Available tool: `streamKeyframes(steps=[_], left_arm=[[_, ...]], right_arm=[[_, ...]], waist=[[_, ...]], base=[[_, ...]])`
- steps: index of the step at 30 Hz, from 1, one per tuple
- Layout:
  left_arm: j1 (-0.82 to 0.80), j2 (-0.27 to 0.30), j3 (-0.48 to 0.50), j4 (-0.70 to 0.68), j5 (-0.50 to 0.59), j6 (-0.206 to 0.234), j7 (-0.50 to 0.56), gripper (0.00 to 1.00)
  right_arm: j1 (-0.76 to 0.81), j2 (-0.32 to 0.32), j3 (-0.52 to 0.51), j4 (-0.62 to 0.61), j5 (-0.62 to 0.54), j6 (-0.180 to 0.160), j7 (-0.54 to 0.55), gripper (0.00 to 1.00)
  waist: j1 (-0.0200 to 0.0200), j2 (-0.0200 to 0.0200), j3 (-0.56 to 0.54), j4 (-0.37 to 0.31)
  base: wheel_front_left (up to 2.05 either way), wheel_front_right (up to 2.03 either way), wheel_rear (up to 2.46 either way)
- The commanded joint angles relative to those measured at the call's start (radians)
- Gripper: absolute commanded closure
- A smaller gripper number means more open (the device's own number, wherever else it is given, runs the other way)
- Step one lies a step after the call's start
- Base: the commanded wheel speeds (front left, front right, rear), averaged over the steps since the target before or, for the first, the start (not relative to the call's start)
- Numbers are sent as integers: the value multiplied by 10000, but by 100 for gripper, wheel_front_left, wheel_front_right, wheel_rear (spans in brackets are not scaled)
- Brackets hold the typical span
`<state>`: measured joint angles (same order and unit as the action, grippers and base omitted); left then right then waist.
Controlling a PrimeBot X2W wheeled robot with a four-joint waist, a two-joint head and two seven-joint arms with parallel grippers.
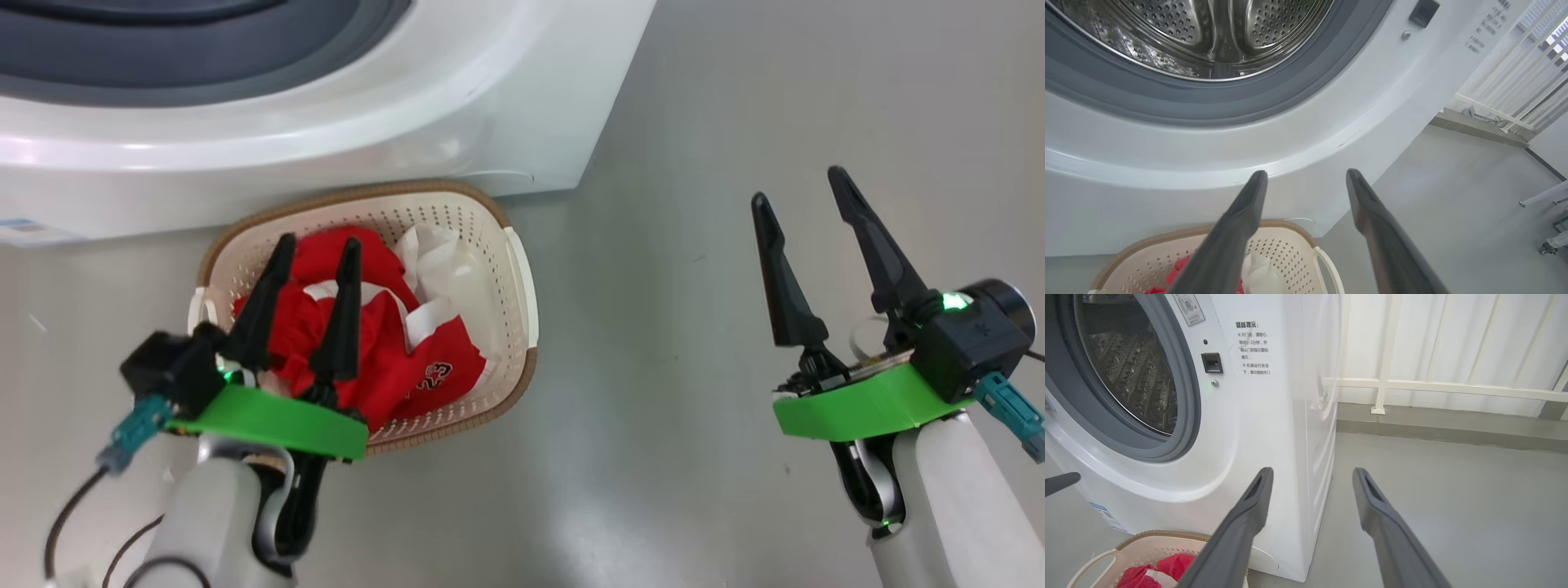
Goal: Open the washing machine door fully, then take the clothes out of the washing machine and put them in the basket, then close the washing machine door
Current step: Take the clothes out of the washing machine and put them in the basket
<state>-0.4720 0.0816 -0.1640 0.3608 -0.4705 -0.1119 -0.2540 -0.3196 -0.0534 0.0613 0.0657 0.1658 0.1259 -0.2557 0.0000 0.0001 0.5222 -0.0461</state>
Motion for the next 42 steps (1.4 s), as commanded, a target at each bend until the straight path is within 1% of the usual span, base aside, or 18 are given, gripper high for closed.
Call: streamKeyframes(steps=[1, 7, 16, 24, 29, 35, 42], left_arm=[[423, 221, 371, -595, 268, 102, -77, 0], [1307, 61, 564, -1921, 802, 299, -77, 0], [2225, -76, 1159, -2721, 1147, 562, -77, 0], [2995, -140, 1712, -2815, 1248, 565, -78, 0], [3594, -199, 2211, -2879, 1304, 561, -78, 0], [4222, -232, 2423, -3015, 1573, 701, -78, 0], [5069, -249, 2623, -2962, 1699, 585, -78, 0]], right_arm=[[325, 32, 130, -157, -23, 48, -61, 0], [547, 32, -8, 13, -15, 48, -61, 0], [985, 32, -206, 175, -51, 48, -61, 0], [1492, 32, -445, 297, -41, 48, -61, 0], [1959, 32, -539, 376, -21, 48, -61, 0], [2326, 32, -574, 367, 23, 48, -61, 0], [3034, 32, -619, 277, 83, 48, -61, 0]], waist=[[0, -1, -229, 9], [0, -1, -759, 110], [0, -1, -1750, 258], [0, -1, -2637, 299], [0, -1, -3354, 170], [0, -1, -3901, -9], [0, -1, -4741, -177]], base=[[0, 0, 0], [0, 0, 0], [0, 0, 0], [0, 0, 0], [0, 0, 0], [0, 0, 0], [0, 0, 0]])
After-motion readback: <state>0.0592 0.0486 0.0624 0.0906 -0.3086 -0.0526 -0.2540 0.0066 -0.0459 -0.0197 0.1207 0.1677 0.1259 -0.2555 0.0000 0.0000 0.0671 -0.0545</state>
